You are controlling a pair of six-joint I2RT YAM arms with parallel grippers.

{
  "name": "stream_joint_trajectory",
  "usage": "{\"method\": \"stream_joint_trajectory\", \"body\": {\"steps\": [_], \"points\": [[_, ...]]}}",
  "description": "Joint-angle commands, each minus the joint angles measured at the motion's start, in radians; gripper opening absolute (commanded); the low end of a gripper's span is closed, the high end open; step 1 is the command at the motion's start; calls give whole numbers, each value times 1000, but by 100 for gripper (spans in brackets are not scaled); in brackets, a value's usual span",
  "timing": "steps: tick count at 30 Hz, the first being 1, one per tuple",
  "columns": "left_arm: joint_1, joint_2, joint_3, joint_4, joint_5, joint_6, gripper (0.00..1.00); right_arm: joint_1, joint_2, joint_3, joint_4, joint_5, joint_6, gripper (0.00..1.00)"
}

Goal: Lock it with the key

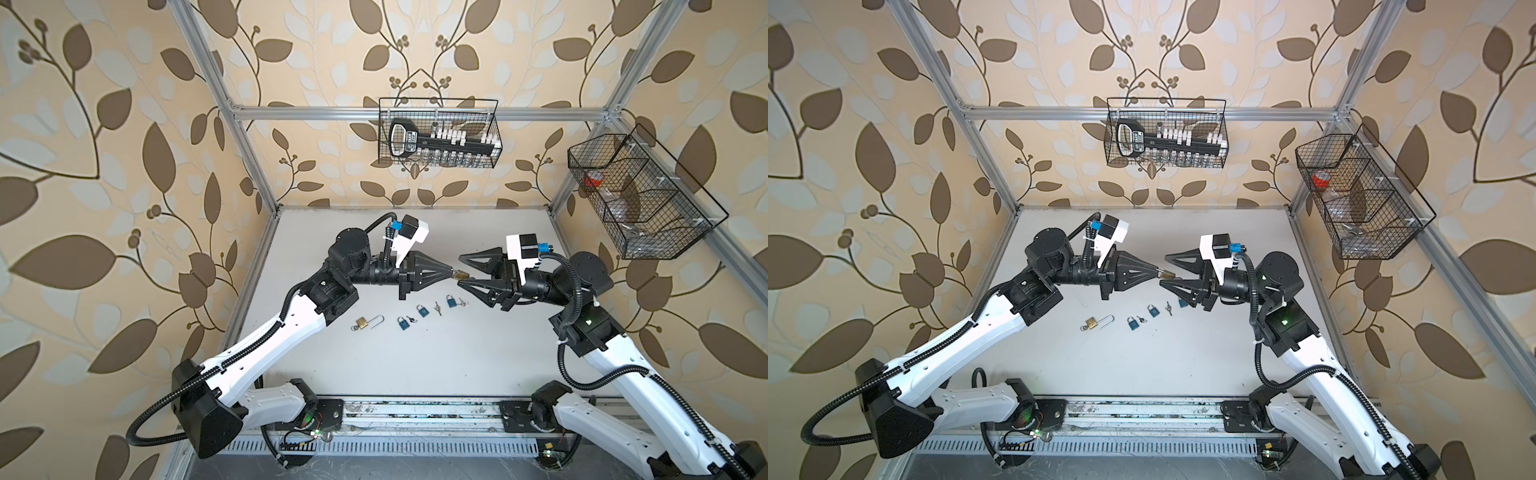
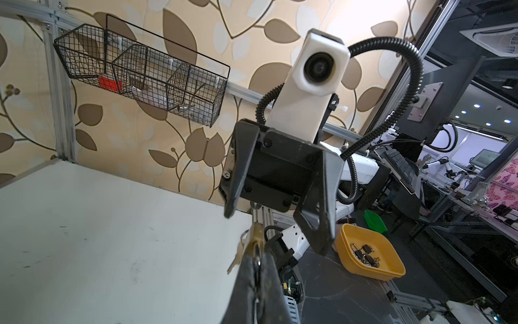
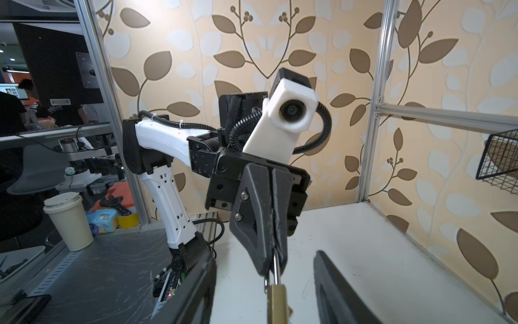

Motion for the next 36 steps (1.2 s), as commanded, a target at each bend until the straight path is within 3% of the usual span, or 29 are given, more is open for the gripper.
{"method": "stream_joint_trajectory", "body": {"steps": [1,14,23,27,29,30,31,33,36], "points": [[1,-39,-11,82,0,-27,0,2,-4,-7,-25,-15,-19,59],[4,-60,-14,108,-13,-36,0,3,-7,-17,-45,-8,-21,45],[3,-66,-21,118,-20,-45,0,3,-7,-20,10,-29,30,21],[4,-69,-19,118,-29,-43,0,4,-12,-16,17,-9,49,0],[4,-77,-12,89,-40,-23,0,1,-13,-1,-18,12,41,0],[5,-81,-2,57,-45,-2,3,1,-11,14,-51,18,27,0],[6,-85,13,6,-46,30,18,1,-8,31,-83,23,13,0],[6,-93,63,-135,-59,119,34,1,-1,64,-143,29,-14,0],[5,-123,122,-335,-117,256,38,1,27,139,-298,1,-96,0]]}}
